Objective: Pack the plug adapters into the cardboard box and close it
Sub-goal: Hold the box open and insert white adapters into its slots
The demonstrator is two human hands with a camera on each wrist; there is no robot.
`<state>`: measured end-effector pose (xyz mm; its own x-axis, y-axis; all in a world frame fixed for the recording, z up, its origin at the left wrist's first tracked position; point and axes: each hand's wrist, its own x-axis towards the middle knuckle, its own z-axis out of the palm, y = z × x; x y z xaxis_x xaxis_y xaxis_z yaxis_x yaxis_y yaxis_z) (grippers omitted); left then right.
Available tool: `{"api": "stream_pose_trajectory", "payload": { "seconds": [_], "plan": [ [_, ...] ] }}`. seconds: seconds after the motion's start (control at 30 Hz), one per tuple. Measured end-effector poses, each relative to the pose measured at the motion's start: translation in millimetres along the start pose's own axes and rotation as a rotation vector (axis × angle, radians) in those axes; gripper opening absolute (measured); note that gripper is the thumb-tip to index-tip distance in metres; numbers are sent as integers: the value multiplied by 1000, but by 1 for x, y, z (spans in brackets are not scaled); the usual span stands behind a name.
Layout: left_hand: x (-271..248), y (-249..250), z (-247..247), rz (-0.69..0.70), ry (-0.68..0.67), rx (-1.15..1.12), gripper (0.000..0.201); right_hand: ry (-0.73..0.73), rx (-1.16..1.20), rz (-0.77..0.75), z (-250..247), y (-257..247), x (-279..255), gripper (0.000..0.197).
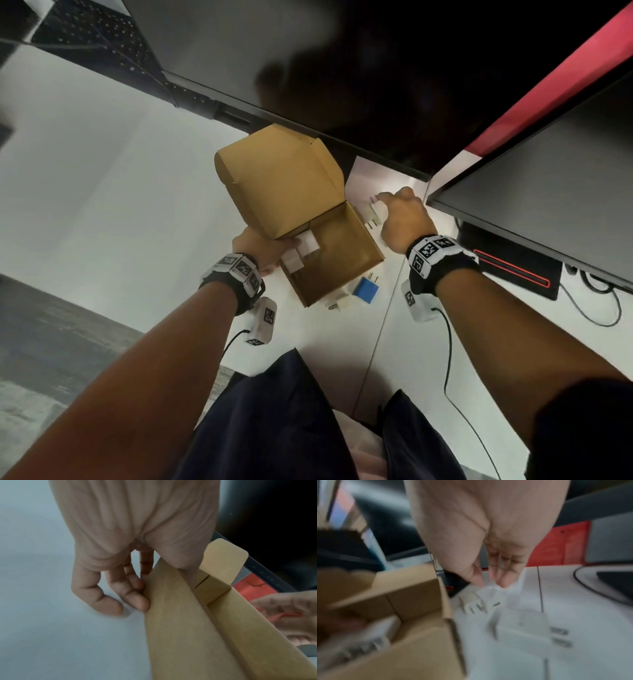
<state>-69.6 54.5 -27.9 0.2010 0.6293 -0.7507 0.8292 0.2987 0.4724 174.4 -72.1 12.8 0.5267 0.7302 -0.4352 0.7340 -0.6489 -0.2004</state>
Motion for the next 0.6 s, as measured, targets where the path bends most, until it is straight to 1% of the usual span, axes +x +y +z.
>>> {"api": "stream_pose_trajectory", "payload": {
  "seconds": [0.03, 0.07, 0.13, 0.2, 0.27, 0.33, 0.43, 0.5, 0.6],
  "plan": [
    [-1, 0, 0, -4, 0, -8, 46, -53, -51, -29, 0, 3, 4, 71],
    [-2, 1, 0, -10, -2, -4, 46, -90, -89, -58, 0, 6, 8, 77],
    [-4, 4, 0, -21, 7, 29, 44, -116, -143, -101, 5, 11, 15, 79],
    [-5, 5, 0, -30, 22, 34, 43, -73, -128, -109, 12, 16, 18, 69],
    [-4, 4, 2, -34, 34, -4, 42, 10, -88, -98, 17, 19, 17, 52],
    [-5, 3, 2, -33, 40, -26, 41, 47, -88, -70, 20, 22, 15, 39],
    [-6, 4, 2, -19, 43, -21, 39, 76, -63, -25, 18, 24, 10, 36],
    [-6, 4, 2, -19, 38, -28, 39, 124, 29, -12, 15, 23, 3, 37],
    [-5, 3, 2, -22, 33, -25, 42, 195, 173, -56, 14, 13, -13, 34]
  ]
}}
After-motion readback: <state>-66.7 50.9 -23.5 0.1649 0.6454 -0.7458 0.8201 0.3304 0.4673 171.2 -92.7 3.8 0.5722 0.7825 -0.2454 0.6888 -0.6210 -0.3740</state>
